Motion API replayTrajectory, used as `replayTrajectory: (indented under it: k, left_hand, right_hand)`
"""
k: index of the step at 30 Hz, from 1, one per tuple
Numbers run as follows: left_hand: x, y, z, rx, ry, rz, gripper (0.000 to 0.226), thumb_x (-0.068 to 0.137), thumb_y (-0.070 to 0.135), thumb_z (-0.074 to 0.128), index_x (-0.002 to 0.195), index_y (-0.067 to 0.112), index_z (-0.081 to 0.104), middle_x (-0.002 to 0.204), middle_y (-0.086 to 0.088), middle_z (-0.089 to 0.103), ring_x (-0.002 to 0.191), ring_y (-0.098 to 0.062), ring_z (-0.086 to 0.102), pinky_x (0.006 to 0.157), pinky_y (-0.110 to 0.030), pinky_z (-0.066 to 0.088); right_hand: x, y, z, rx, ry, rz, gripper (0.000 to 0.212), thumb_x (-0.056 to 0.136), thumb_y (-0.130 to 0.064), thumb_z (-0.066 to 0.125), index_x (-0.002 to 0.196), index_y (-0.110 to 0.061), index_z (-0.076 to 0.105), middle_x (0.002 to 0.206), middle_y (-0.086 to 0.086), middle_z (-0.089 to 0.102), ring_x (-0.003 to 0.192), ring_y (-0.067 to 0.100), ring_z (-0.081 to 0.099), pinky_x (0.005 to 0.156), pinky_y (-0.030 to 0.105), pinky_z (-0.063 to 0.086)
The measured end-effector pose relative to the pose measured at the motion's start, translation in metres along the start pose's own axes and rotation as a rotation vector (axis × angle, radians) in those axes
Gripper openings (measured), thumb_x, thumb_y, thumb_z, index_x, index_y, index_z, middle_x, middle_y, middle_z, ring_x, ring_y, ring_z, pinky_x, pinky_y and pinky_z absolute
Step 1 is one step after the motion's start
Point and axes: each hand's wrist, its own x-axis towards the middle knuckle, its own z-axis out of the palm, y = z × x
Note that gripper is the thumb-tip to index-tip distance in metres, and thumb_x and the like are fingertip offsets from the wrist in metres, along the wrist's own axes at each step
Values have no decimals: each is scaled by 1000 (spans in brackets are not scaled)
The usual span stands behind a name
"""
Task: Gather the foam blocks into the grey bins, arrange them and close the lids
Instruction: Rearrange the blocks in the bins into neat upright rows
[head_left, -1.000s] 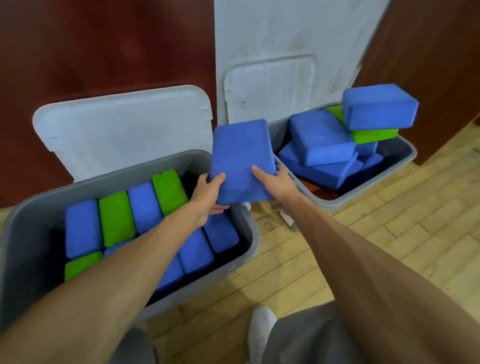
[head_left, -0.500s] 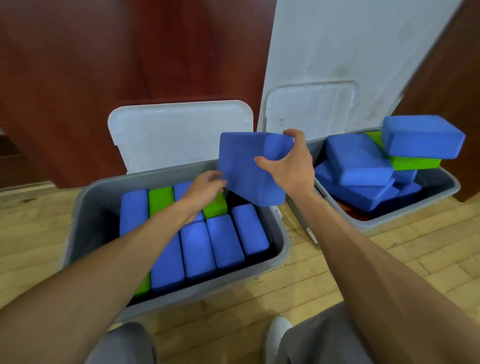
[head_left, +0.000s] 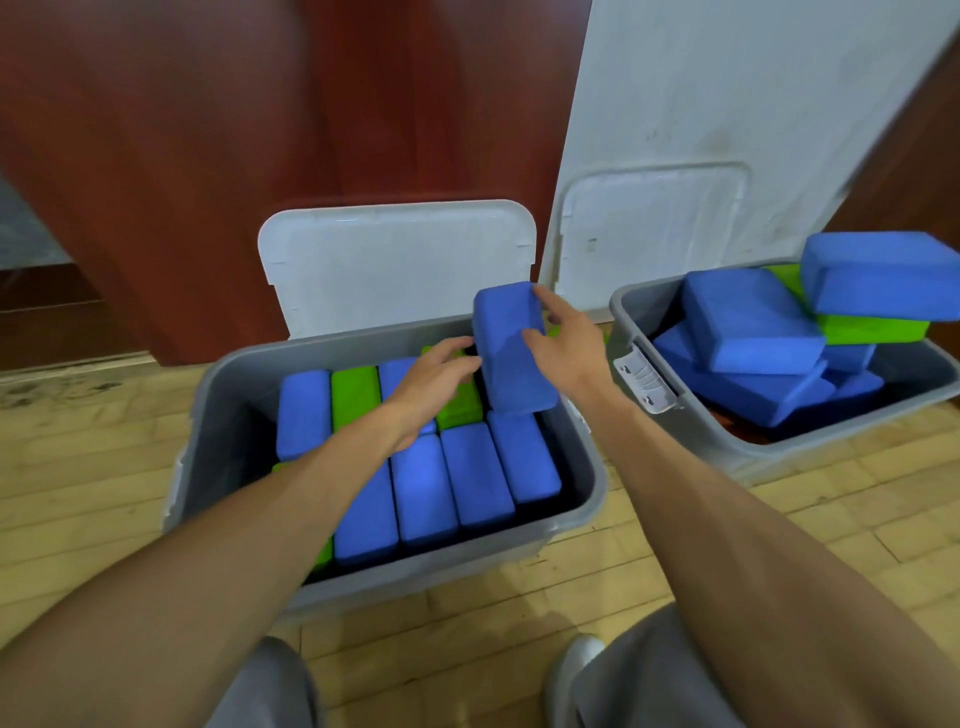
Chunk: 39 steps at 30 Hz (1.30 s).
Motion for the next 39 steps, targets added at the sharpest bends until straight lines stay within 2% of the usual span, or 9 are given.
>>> replayTrajectory:
  k: [4,7,11,15,19,25,31,35,39]
  left_hand:
    - [5,0,16,-99,50,6,25,95,32,57,118,26,48,115,2,61,97,-13,62,86,-29,49]
    - [14,0,18,-100,135,101,36,89,32,65,119,26,45,108,10,58,102,-11,61,87,-31,52]
    - [26,4,12,-85,203,132,41,91,26,64,126,22,44,102,10,57,100,-12,60,87,-31,52]
    - [32,-3,16,-87,196,118,43,92,29,61,131,27,41,108,9,57,102,-9,58,87,-27,48]
    - [40,-9,25,-207,192,82,41,94,32,57,130,37,37,124,3,59,108,-10,61,84,-31,54]
    - [54,2,24,-183,196,42,41,92,47,56,129,35,46,114,2,63,96,-15,66,67,-31,59]
    - [65,-7,25,-102,233,-28,42,95,45,52,134,32,44,123,3,61,98,-18,65,68,-35,60]
    - [77,-11,30,-84,194,-70,47,94,44,55,137,30,42,128,4,57,105,-24,63,63,-28,56]
    - [84,-35,45,33,149,-135,54,89,38,64,137,26,41,126,2,57,106,-22,63,75,-29,55]
  right_hand:
    - [-1,5,9,101,-102,108,64,93,-15,50,151,-23,24,127,7,58,98,24,57,83,35,47]
    - [9,4,11,115,-24,105,51,91,-30,62,132,-11,37,122,11,61,106,25,60,80,32,46]
    - [23,2,15,65,40,46,43,89,-47,61,117,-16,58,112,1,66,96,12,60,74,25,44]
    - [29,9,18,95,23,41,39,95,-44,53,117,-14,66,107,0,69,98,14,62,81,27,49]
    - [36,17,23,244,-139,101,28,99,-30,44,119,-23,62,98,-11,63,99,14,60,82,26,50]
    - [54,24,14,104,-185,74,43,100,-47,35,127,-20,57,112,-1,60,104,23,59,88,45,53]
    - [64,30,30,32,-208,145,53,96,-55,40,125,-12,52,121,12,60,107,34,58,83,53,54]
    - [75,39,35,94,-259,265,50,99,-50,38,126,-10,53,113,13,58,98,37,60,67,54,58]
    - [74,69,41,-273,-383,251,46,102,-41,34,124,-7,55,117,19,60,106,37,60,85,45,53]
